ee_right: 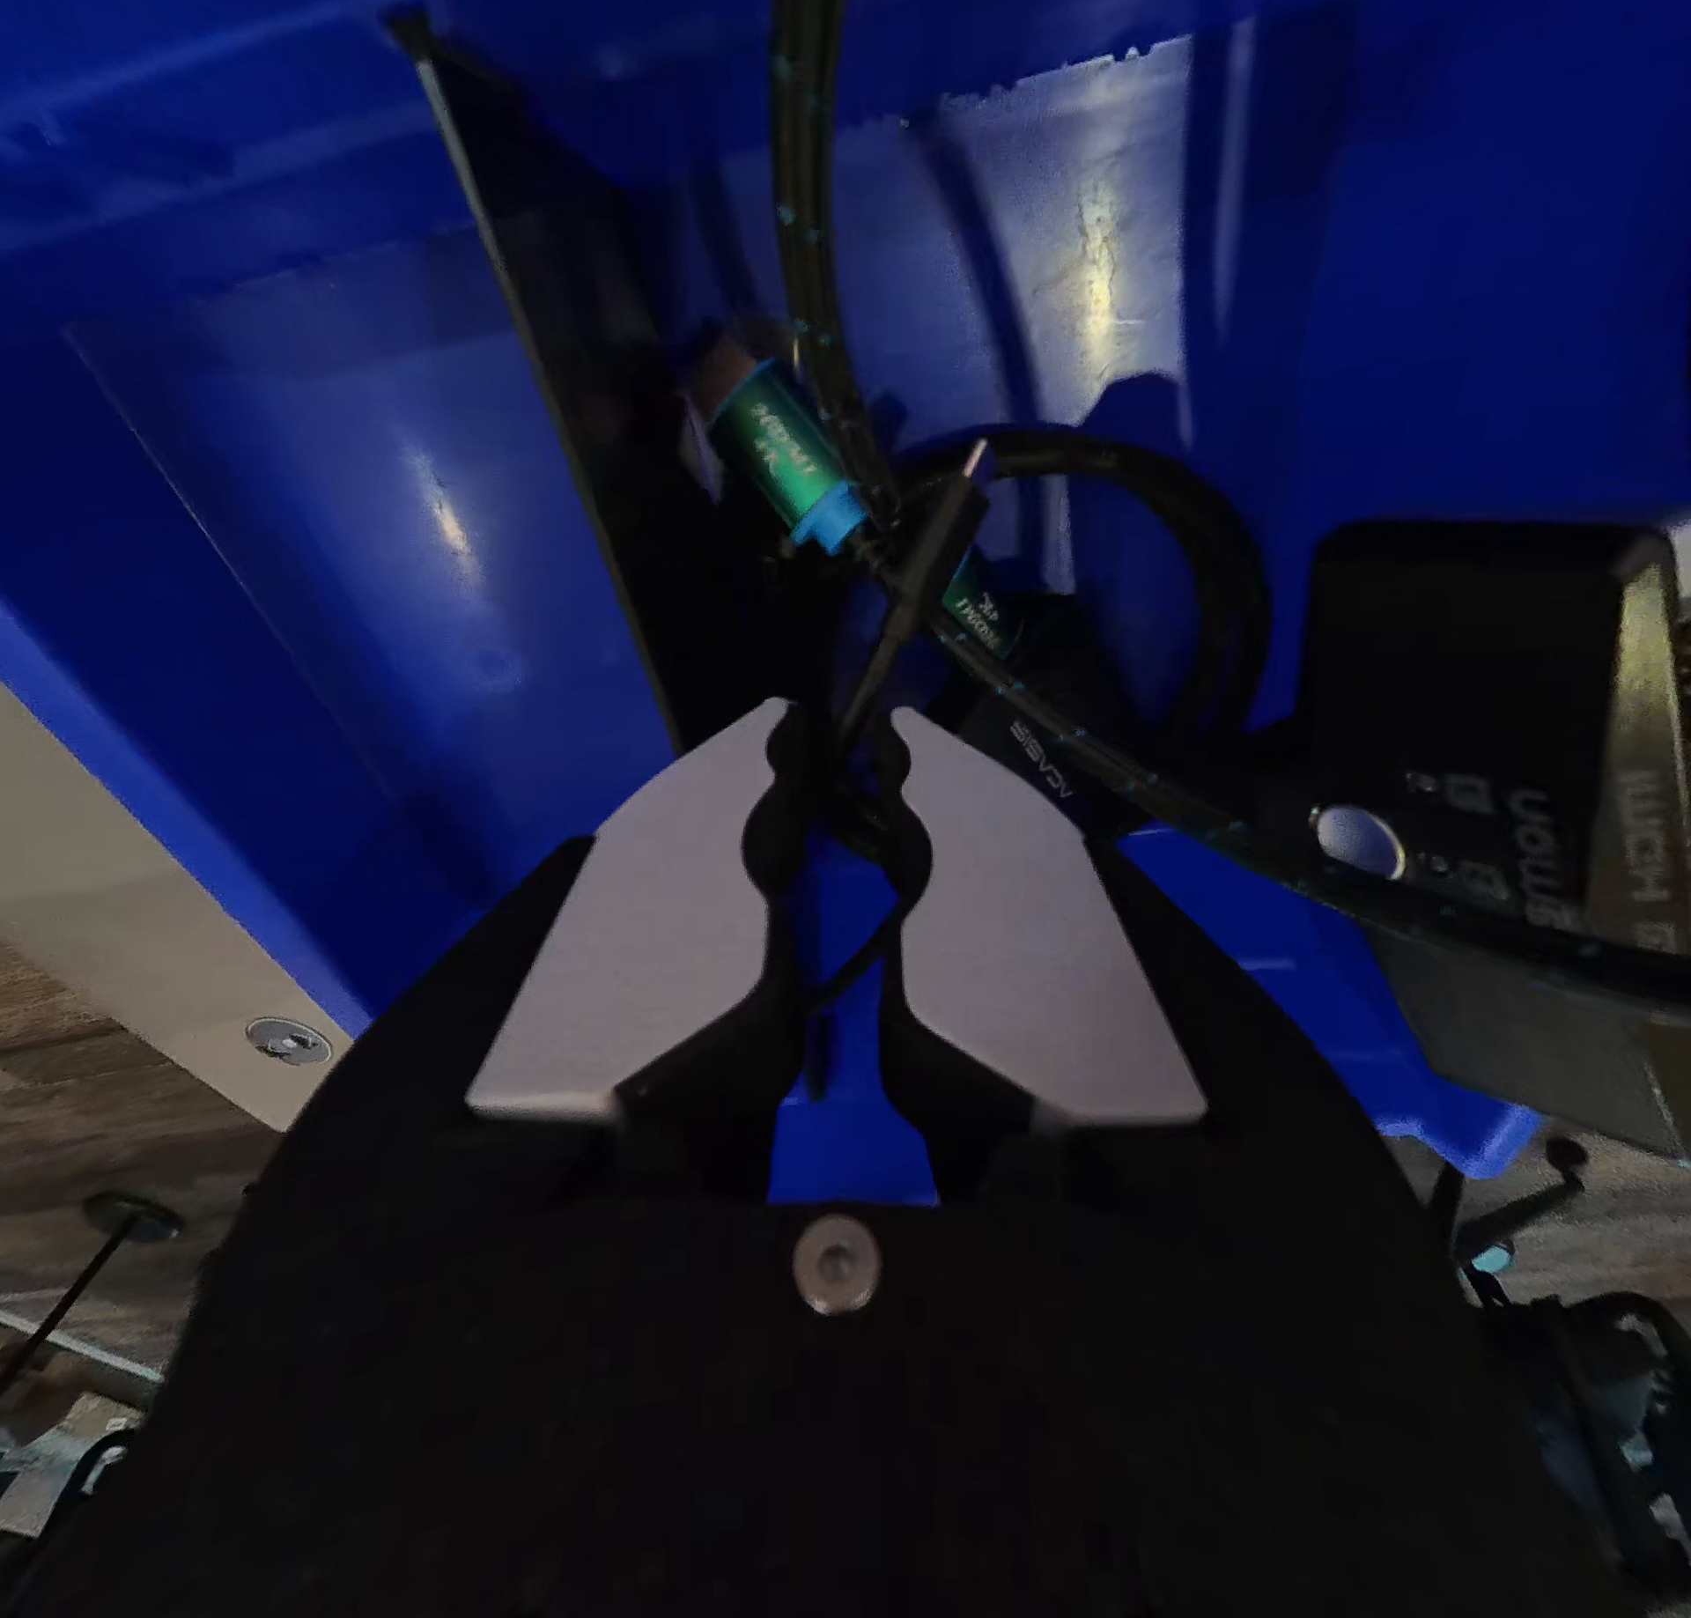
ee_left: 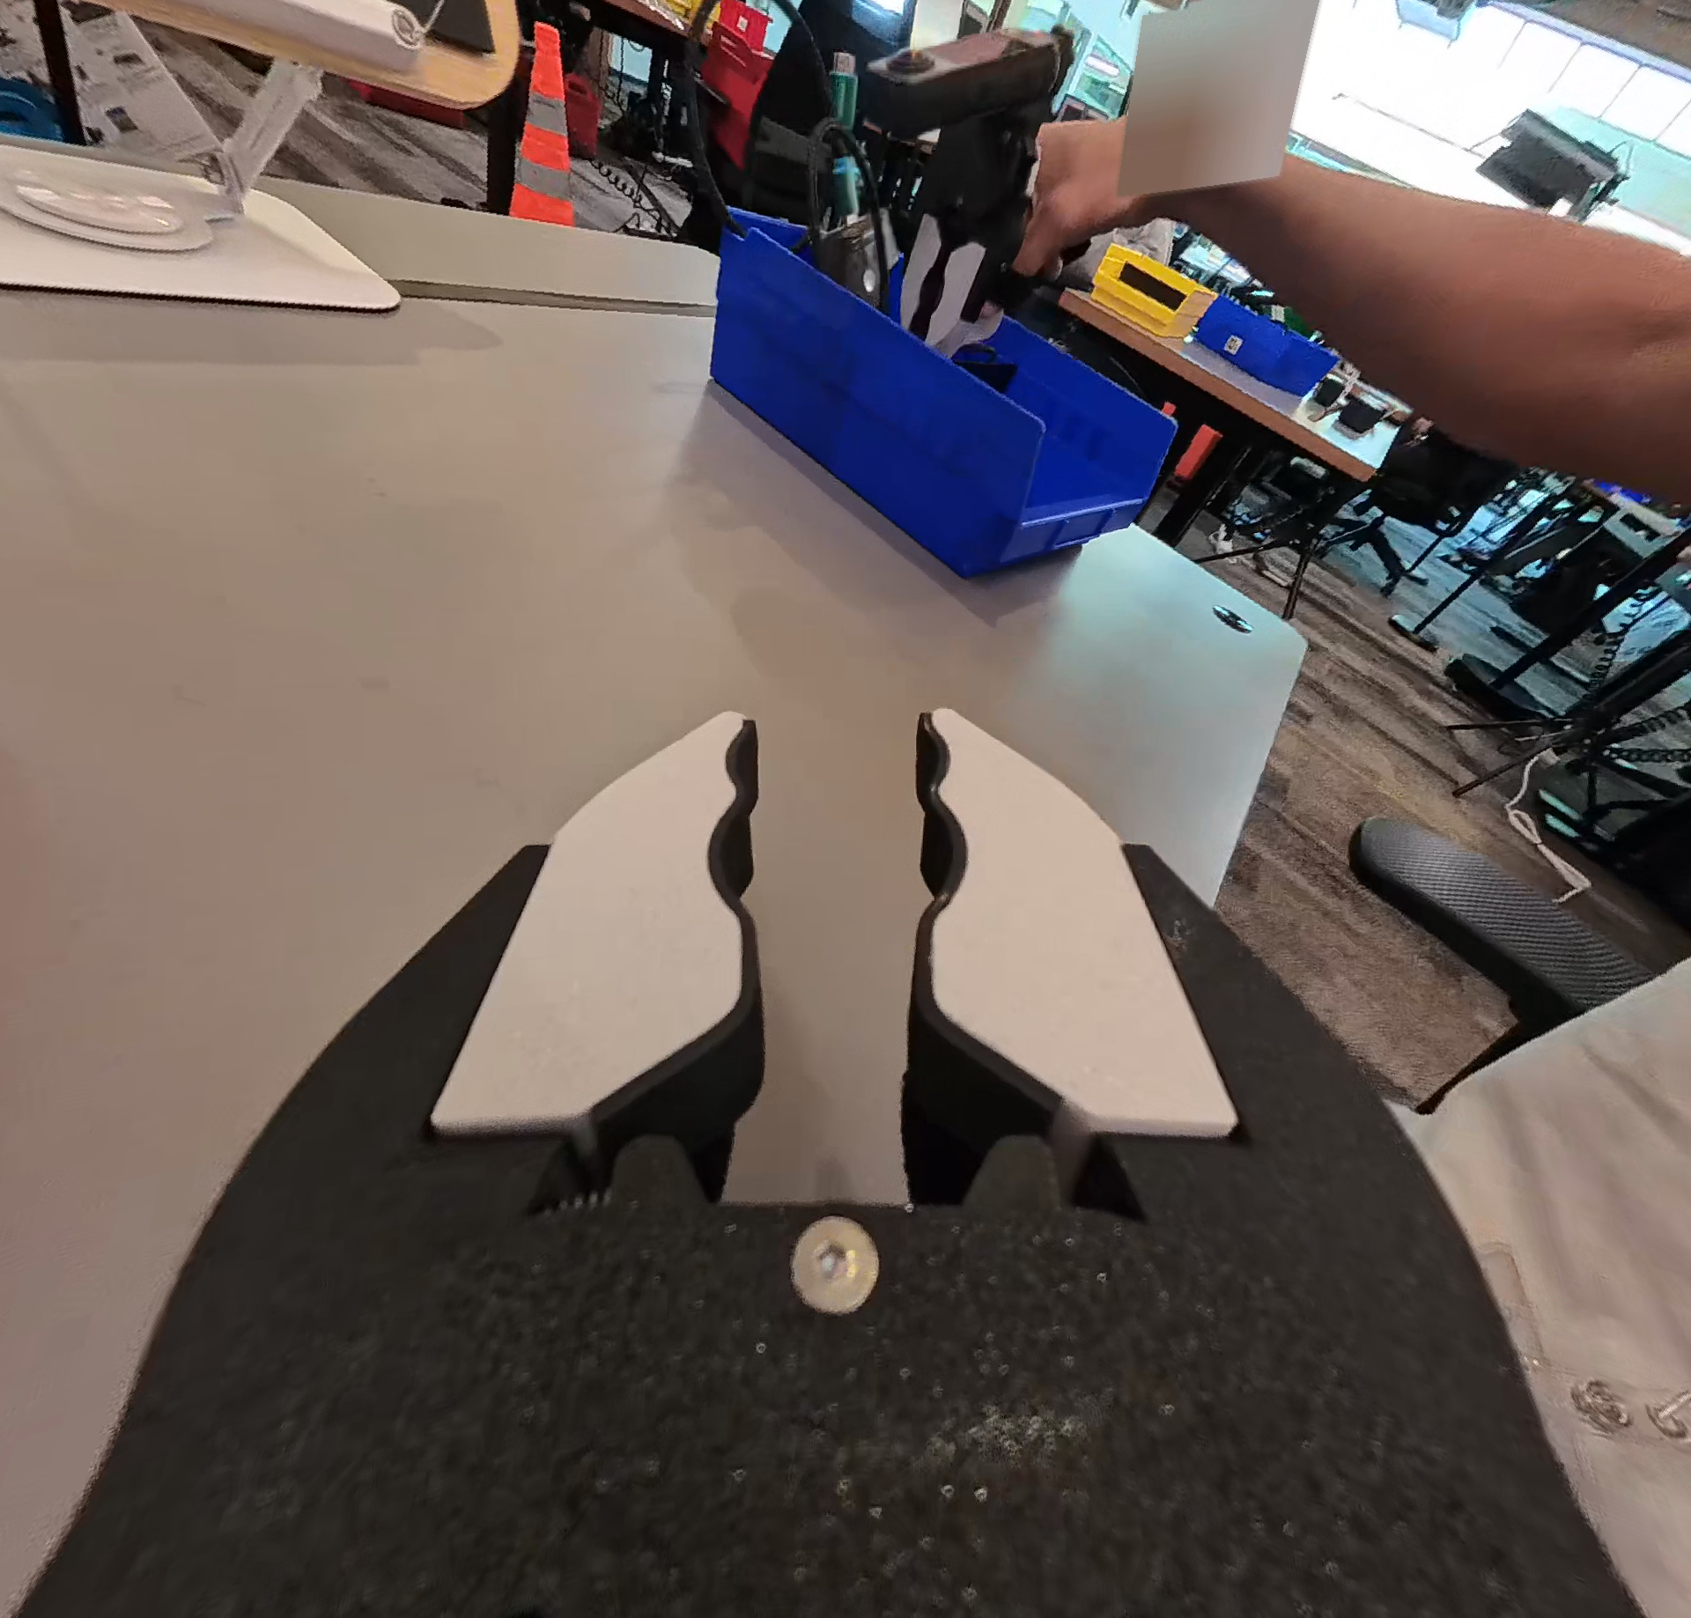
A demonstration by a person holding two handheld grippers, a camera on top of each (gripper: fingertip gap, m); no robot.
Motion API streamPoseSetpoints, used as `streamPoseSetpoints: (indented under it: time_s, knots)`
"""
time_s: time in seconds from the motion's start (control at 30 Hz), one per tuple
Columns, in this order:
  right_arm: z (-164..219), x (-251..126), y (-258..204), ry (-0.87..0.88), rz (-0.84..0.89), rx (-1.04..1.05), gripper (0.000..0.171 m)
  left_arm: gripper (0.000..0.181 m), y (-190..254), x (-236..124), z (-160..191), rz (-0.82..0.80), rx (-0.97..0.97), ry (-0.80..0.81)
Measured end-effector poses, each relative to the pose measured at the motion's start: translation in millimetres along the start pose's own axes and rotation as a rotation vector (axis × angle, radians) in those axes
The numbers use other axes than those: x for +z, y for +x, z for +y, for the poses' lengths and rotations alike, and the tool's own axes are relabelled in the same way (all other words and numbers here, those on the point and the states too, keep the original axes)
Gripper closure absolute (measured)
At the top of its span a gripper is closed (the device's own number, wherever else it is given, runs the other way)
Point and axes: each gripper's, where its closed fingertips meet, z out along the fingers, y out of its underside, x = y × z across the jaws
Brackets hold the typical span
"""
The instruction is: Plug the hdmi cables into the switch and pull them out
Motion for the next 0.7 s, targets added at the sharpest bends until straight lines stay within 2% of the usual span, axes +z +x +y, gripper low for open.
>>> streamPoseSetpoints:
  time_s: [0.13,0.23,0.37,0.43,0.6,0.7]
  knots:
    - [-2.1,-0.4,-0.8,0.056,-0.032,0.032,0.155,0.149,3.4,2.1,2.0,0.030,-0.028,-0.005]
    - [-1.9,-9.3,3.7,0.132,-0.032,0.084,0.139,0.149,4.4,1.8,1.6,0.017,-0.002,-0.006]
    - [-5.5,-14.6,5.5,0.241,-0.026,0.128,0.138,0.149,3.5,2.2,2.9,0.010,0.012,-0.013]
    - [-11.3,-13.8,10.4,0.318,-0.010,0.171,0.144,0.149,4.5,2.9,3.0,0.019,0.000,-0.011]
    - [-14.1,-1.9,15.3,0.322,-0.036,0.274,0.131,0.149,6.4,4.4,4.0,0.018,0.013,-0.019]
    - [-25.5,-7.3,20.0,0.421,-0.013,0.303,0.121,0.149,7.1,4.5,3.9,0.019,0.017,-0.018]
